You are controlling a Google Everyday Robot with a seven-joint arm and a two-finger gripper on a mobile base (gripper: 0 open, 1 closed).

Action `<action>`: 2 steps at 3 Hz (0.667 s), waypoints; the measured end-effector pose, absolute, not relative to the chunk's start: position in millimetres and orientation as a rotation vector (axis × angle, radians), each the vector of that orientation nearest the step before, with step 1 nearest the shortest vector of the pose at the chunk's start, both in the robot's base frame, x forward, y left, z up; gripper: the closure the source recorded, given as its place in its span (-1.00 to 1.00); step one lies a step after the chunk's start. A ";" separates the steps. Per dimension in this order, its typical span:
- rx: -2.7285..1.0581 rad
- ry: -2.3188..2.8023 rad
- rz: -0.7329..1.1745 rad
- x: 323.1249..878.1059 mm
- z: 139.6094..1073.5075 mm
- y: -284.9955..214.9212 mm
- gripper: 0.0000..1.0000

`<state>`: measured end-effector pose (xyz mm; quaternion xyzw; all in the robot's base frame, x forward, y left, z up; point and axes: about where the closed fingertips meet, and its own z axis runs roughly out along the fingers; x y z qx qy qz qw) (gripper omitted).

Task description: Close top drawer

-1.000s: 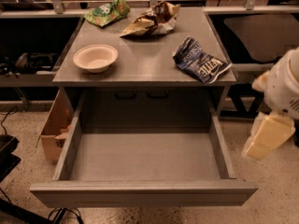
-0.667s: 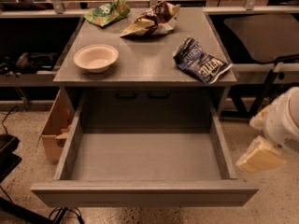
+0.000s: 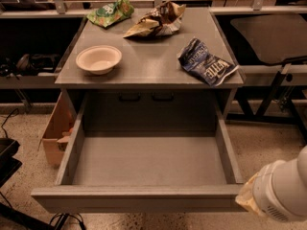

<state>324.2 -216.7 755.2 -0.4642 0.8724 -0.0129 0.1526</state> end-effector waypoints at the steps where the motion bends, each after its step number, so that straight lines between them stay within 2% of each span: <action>1: -1.329 2.540 -0.005 304.4 696.0 -221.1 1.00; 2: -1.286 2.559 0.006 291.2 656.7 -229.5 1.00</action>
Offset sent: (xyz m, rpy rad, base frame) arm -0.0469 -0.0235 -0.1474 0.0388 0.0406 -0.0811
